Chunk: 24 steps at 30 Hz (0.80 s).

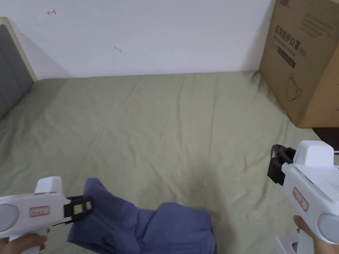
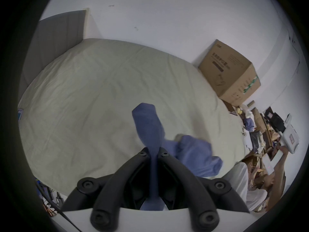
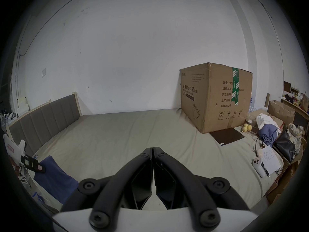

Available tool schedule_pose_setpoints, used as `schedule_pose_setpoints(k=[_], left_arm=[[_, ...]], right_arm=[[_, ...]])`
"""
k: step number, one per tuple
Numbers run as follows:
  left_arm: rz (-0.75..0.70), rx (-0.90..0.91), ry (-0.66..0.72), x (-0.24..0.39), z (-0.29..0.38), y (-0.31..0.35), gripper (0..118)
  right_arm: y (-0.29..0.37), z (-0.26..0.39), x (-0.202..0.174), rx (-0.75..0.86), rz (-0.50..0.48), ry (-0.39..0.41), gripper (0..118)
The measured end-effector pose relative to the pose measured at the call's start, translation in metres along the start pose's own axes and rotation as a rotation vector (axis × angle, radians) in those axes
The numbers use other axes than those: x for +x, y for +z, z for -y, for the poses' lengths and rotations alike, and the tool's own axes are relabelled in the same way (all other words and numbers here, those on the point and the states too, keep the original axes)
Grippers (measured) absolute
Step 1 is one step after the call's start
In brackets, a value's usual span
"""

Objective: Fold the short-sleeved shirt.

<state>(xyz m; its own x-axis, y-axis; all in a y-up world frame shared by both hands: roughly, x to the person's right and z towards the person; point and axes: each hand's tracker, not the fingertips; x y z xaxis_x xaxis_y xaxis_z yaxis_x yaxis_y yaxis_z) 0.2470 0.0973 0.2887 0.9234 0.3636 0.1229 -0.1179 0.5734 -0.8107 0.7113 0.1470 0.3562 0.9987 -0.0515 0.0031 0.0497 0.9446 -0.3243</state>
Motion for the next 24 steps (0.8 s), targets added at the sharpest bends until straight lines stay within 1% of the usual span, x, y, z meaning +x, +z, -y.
schedule_pose_setpoints(k=[1, 3, 6, 9, 14, 17, 20, 21, 23, 24], left_arm=[[0.014, -0.008, -0.006, 0.004, -0.005, -0.008, 6], [0.037, -0.035, -0.023, 0.032, -0.008, -0.02, 6], [0.107, -0.088, -0.082, 0.081, -0.007, -0.042, 6], [0.136, -0.139, -0.126, 0.117, -0.001, -0.074, 6], [0.123, -0.278, -0.204, 0.167, 0.028, -0.14, 6], [0.085, -0.351, -0.209, 0.179, 0.053, -0.184, 6], [0.064, -0.376, -0.189, 0.184, 0.07, -0.209, 6], [0.058, -0.389, -0.172, 0.184, 0.073, -0.213, 8], [0.053, -0.393, -0.137, 0.182, 0.074, -0.215, 25], [0.07, -0.379, -0.122, 0.182, 0.072, -0.211, 37]], right_arm=[[0.001, 0.0, -0.001, 0.002, -0.002, 0.0, 0], [0.002, -0.001, -0.001, 0.005, -0.007, -0.001, 0], [0.006, -0.001, 0.003, 0.008, -0.008, -0.002, 0], [0.009, 0.002, 0.01, 0.007, 0.0, -0.01, 0], [0.015, 0.006, 0.02, -0.003, 0.021, -0.009, 0], [0.018, 0.009, 0.029, -0.01, 0.039, -0.012, 0], [0.021, 0.011, 0.036, -0.014, 0.058, -0.013, 0], [0.022, 0.011, 0.038, -0.014, 0.063, -0.015, 0], [0.025, 0.011, 0.039, -0.015, 0.076, -0.02, 0], [0.026, 0.011, 0.04, -0.016, 0.078, -0.02, 0]])
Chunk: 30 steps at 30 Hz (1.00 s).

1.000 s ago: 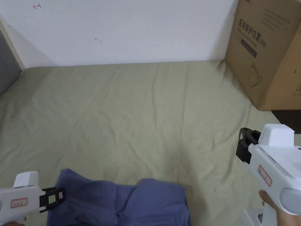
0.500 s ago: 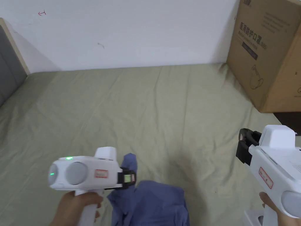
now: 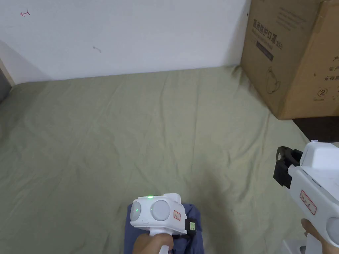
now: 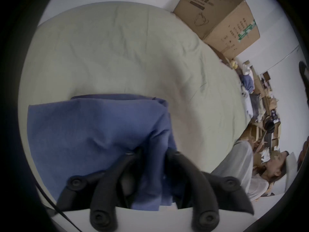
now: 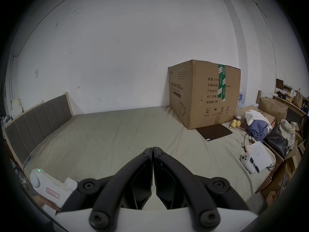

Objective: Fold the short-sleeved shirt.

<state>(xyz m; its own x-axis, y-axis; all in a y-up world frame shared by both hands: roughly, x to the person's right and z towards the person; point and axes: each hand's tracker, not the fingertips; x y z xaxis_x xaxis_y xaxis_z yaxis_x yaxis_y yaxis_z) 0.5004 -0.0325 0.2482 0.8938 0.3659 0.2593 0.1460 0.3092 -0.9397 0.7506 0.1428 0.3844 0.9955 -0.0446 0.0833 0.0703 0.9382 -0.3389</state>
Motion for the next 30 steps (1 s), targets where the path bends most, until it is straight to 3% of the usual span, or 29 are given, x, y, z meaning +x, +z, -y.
schedule_pose_setpoints(k=[2, 4, 8, 11, 16, 17, 19, 20, 30], left_arm=[[0.082, 0.055, 0.008, 0.003, 0.002, 0.019, 80], [0.08, 0.105, 0.018, 0.008, -0.001, 0.039, 111], [0.093, 0.332, -0.036, 0.009, 0.001, 0.099, 112], [-0.017, 0.49, -0.091, 0.003, 0.009, 0.124, 111], [-0.156, 0.572, -0.122, -0.019, 0.024, 0.125, 83], [-0.153, 0.575, -0.117, -0.025, 0.026, 0.122, 63], [-0.141, 0.578, -0.112, -0.035, 0.032, 0.113, 11], [-0.144, 0.57, -0.102, -0.038, 0.035, 0.109, 3], [-0.096, 0.395, -0.216, -0.02, 0.073, 0.043, 0]], right_arm=[[0.0, -0.001, 0.001, -0.002, 0.004, 0.0, 0], [-0.002, 0.0, 0.004, 0.0, 0.006, -0.001, 0], [-0.002, -0.004, 0.001, 0.009, 0.0, -0.006, 0], [-0.001, -0.006, -0.004, 0.016, -0.008, -0.005, 0], [-0.001, -0.007, -0.01, 0.013, -0.02, -0.002, 0], [-0.001, -0.007, -0.011, 0.013, -0.022, 0.0, 0], [-0.002, -0.005, -0.011, 0.011, -0.028, -0.003, 0], [-0.002, -0.005, -0.012, 0.01, -0.031, -0.003, 0], [-0.005, -0.001, -0.009, -0.005, -0.035, 0.008, 0]])
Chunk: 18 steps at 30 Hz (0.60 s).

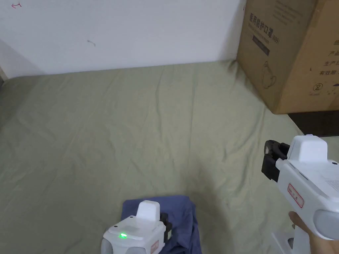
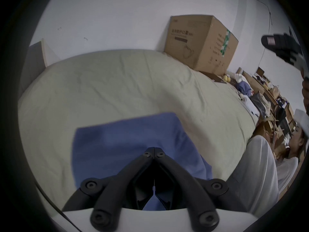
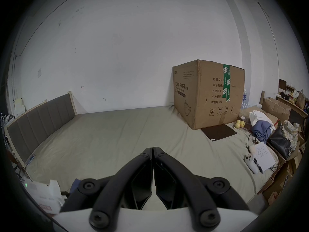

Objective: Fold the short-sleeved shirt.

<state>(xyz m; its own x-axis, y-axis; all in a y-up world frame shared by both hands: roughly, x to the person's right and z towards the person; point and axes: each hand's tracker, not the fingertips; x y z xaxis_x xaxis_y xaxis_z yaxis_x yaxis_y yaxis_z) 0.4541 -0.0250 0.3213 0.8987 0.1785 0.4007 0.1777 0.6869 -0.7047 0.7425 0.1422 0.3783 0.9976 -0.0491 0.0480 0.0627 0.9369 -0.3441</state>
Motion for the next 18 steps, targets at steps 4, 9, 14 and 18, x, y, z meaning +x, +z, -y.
schedule_pose_setpoints(k=[4, 9, 14, 18], left_arm=[[0.035, -0.036, -0.017, 0.024, 0.01, -0.018, 0], [0.01, -0.12, -0.062, 0.04, 0.024, -0.05, 0], [-0.077, -0.101, -0.13, 0.06, 0.028, -0.055, 0], [-0.066, -0.099, -0.128, 0.061, 0.017, -0.04, 0]], right_arm=[[-0.002, 0.005, 0.008, -0.015, 0.014, -0.001, 0], [-0.005, 0.012, 0.017, -0.037, 0.034, -0.011, 0], [-0.004, 0.014, 0.018, -0.039, 0.041, -0.023, 0], [0.001, 0.012, 0.015, -0.034, 0.033, -0.025, 0]])
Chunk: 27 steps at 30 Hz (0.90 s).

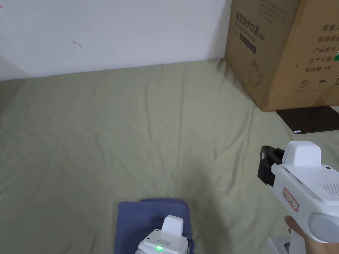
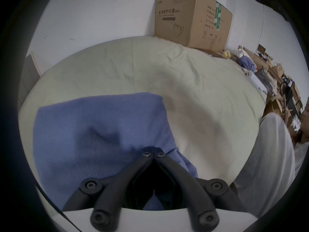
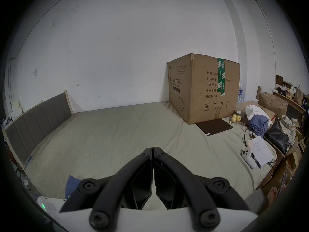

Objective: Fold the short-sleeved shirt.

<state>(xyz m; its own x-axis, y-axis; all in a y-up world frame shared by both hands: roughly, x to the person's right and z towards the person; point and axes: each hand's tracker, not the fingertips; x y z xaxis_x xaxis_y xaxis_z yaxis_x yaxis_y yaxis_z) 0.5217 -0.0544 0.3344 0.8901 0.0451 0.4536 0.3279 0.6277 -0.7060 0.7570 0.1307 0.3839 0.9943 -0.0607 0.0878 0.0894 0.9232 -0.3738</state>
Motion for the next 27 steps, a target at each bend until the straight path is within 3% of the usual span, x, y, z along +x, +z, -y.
schedule_pose_setpoints(k=[10, 19, 27], left_arm=[[0.042, 0.414, 0.042, -0.049, -0.057, 0.117, 0], [-0.179, 0.665, 0.059, -0.124, -0.091, 0.194, 0], [-0.368, 0.734, 0.093, -0.18, -0.084, 0.21, 0]], right_arm=[[0.016, -0.017, -0.021, 0.065, -0.043, 0.029, 0], [0.027, -0.04, -0.061, 0.168, -0.054, 0.063, 0], [0.033, -0.051, -0.094, 0.246, -0.057, 0.115, 0]])
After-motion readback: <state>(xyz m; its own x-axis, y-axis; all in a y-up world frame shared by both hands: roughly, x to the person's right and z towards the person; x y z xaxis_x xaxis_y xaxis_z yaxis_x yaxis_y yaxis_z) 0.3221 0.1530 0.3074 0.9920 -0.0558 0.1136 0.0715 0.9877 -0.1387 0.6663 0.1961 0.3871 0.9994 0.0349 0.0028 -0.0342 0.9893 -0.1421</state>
